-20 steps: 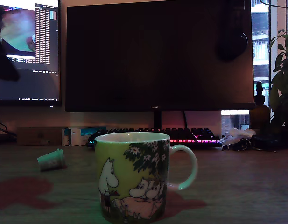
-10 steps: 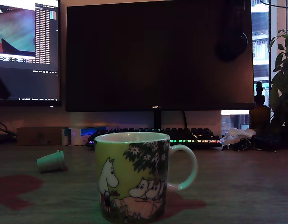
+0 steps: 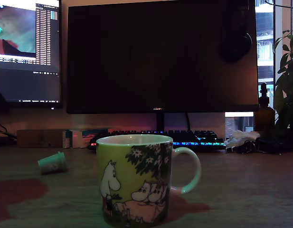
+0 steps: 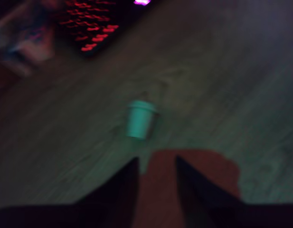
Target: Pick up the coffee capsules on the table and drop them inside the coffee cup
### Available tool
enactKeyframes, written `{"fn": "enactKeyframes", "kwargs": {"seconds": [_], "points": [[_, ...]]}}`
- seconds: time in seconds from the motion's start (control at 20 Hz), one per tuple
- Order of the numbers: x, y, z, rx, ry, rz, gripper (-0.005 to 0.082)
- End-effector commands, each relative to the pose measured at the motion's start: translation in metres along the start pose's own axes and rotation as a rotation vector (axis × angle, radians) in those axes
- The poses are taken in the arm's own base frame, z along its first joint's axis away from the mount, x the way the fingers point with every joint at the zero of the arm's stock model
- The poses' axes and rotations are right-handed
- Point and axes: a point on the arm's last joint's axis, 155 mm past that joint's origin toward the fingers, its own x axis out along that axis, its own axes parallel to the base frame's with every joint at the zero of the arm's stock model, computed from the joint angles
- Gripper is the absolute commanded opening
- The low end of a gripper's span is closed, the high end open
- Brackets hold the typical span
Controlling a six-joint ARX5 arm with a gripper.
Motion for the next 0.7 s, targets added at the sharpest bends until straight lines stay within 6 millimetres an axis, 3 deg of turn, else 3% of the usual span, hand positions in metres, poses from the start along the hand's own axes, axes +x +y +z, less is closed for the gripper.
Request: {"fn": "enactKeyframes", "kwargs": {"seconds": [0.0,0.35,0.65], "points": [[0.009,0.001,-0.005,0.029,0.025,-0.004,0.0545],[0.037,-0.004,-0.020,0.056,0.089,-0.067,0.0543],[0.030,-0.002,-0.013,0.038,0.122,-0.137,0.0531]]}}
